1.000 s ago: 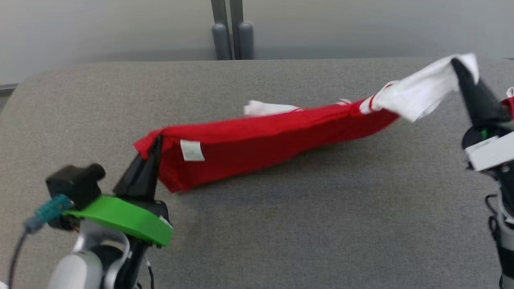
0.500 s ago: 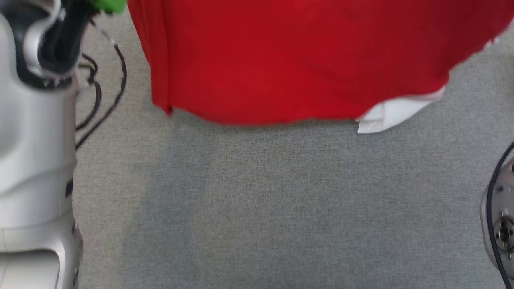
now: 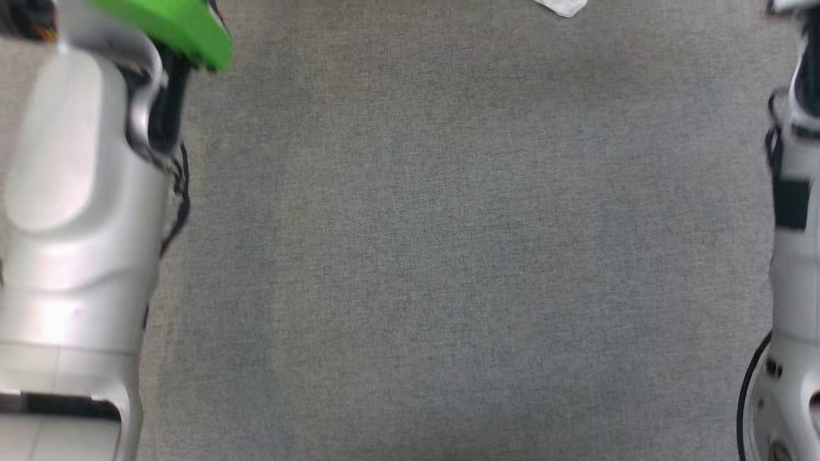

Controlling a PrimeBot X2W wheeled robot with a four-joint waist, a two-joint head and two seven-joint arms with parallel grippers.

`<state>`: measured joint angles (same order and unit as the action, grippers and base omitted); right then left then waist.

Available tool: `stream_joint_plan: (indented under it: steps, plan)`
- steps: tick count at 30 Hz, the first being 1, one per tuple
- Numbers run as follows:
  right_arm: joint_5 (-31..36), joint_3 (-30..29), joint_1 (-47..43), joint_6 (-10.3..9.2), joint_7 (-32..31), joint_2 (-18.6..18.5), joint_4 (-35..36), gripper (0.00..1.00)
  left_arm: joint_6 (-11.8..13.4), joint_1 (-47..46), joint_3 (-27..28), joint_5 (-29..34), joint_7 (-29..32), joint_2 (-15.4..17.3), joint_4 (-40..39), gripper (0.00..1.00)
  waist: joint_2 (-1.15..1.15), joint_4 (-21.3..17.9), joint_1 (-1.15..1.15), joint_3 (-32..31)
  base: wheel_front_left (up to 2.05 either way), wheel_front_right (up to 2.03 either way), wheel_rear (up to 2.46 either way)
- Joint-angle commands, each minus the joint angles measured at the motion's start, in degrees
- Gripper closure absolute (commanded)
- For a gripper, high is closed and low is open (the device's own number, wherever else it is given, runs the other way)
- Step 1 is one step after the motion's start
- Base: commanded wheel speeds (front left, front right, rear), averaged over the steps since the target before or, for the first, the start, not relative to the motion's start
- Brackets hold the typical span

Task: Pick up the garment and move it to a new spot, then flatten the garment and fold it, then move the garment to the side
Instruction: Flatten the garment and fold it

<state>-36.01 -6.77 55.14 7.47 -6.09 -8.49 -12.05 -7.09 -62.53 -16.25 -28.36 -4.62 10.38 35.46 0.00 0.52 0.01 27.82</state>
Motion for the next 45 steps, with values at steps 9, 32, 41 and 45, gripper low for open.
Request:
stream_joint_plan:
  steps: [9,32,41,45]
  plan:
    - [-9.2,1.0,-41.9,0.03,4.1,-0.8,8.5,1.00,-0.3,32.3,-5.1,-6.4,-4.8,3.1,-2.7,1.00,0.00,-0.5,-0.01,-7.5,0.00,0.00,0.00]
    - [-10.5,-3.5,-63.0,0.02,-3.9,-7.1,17.7,1.00,11.9,62.4,-8.2,-11.4,12.6,7.0,-42.6,1.00,0.00,2.7,-0.01,-12.0,0.00,0.00,0.00]
    - [-0.9,-1.7,-45.6,0.02,-17.9,-7.6,12.1,1.00,11.4,44.7,-10.5,-10.8,22.4,4.6,-34.2,1.00,0.00,4.0,-0.01,-9.2,0.00,0.00,0.00]
    - [3.3,-0.4,-41.7,0.02,-19.9,-7.7,10.2,0.00,11.6,40.9,-11.7,-9.9,23.5,3.2,-28.5,0.13,0.00,3.9,-0.01,-8.9,0.00,0.00,0.00]
